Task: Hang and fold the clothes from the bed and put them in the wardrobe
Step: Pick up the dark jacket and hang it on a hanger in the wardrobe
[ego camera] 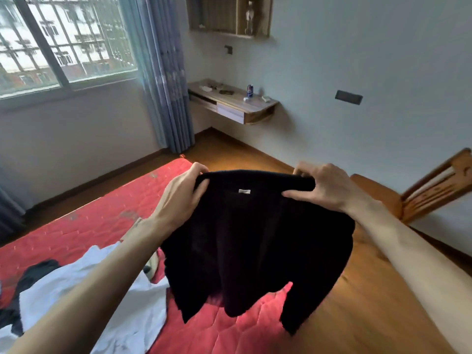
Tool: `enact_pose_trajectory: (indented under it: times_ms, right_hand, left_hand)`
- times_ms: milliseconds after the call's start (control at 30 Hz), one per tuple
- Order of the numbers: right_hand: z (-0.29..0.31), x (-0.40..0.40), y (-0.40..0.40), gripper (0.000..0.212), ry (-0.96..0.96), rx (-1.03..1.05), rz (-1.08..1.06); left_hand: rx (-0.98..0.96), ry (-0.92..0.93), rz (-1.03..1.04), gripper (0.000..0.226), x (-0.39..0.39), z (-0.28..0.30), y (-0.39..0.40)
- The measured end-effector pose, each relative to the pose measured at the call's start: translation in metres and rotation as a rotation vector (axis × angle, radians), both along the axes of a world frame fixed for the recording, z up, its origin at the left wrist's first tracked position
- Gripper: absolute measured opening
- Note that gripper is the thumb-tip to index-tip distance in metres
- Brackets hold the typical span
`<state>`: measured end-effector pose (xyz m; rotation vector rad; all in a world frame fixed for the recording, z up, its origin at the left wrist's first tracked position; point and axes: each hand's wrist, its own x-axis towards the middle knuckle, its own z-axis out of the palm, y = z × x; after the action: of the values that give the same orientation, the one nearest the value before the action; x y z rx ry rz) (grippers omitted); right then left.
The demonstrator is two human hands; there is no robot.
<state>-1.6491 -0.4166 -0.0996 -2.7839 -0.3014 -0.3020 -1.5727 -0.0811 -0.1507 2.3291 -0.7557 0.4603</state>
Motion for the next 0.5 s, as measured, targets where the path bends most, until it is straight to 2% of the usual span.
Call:
enact_pose_trajectory:
  times_ms: [133, 300, 500]
  right_hand:
    - [0.002, -0.037, -0.054, 0.027, -0.018, -0.071, -0.108]
    - [-0.004, -0.086, -0.108, 0.027, -0.126, -0.108, -0.260]
    - [0.000, -0.164, -0.175, 0.028, -0.229, -0.109, -0.470]
  left_hand:
    - [0.079, -0.047, -0.105, 0.010, -0.009, 0.011, -0.054]
    - [0.164, -0.107, -0.158, 0.011, -0.031, 0.018, -0.127]
    - [0.100, -0.156, -0.220, 0.006, -0.075, 0.027, -0.227]
